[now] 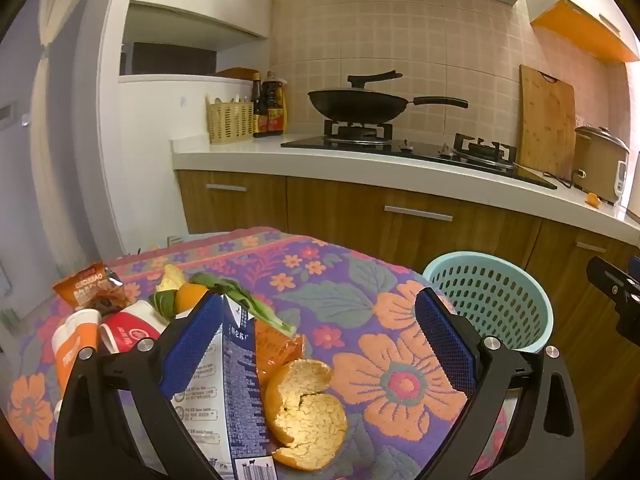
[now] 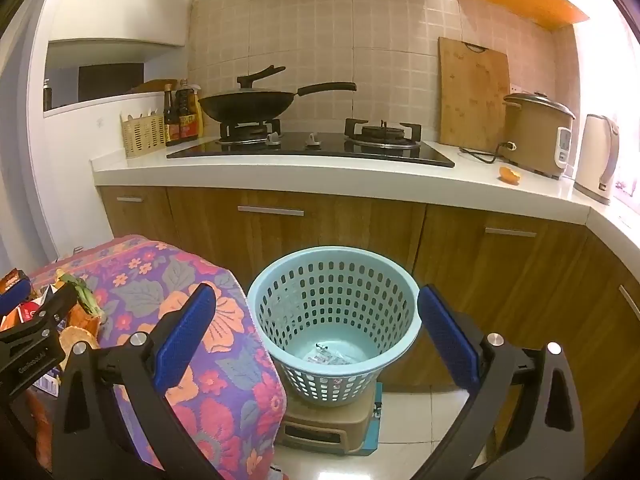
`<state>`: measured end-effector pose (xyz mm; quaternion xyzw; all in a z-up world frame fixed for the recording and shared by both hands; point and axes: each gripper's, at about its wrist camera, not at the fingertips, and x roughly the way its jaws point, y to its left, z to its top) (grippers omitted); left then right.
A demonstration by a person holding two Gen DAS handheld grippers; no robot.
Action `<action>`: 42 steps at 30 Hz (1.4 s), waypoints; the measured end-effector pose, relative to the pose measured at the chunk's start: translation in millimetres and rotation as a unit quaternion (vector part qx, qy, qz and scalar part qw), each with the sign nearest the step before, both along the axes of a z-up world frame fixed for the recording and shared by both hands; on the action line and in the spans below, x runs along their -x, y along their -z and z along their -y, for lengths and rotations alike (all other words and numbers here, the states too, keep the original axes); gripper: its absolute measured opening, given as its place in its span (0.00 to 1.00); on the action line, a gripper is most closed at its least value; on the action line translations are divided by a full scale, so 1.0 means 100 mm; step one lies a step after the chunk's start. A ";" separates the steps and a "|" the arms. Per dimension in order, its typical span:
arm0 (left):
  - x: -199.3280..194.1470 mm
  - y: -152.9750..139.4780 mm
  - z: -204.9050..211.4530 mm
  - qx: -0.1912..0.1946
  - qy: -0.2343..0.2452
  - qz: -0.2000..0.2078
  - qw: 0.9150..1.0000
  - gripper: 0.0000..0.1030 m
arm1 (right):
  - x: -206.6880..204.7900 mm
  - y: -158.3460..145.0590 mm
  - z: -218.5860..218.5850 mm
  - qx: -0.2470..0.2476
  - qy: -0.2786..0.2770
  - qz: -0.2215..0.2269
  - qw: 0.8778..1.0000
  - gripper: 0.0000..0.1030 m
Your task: Collect trash
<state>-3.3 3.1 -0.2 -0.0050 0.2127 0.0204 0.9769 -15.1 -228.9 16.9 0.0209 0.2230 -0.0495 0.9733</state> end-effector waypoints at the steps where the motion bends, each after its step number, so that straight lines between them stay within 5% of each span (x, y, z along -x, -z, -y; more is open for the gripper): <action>1: 0.00 0.00 0.00 0.000 0.000 0.000 1.000 0.91 | 0.01 -0.01 -0.02 0.000 0.000 0.000 1.000 0.93; 42: -0.01 0.01 -0.01 0.004 0.002 -0.003 1.000 0.91 | -0.01 0.11 -0.06 0.001 -0.001 -0.006 1.000 0.93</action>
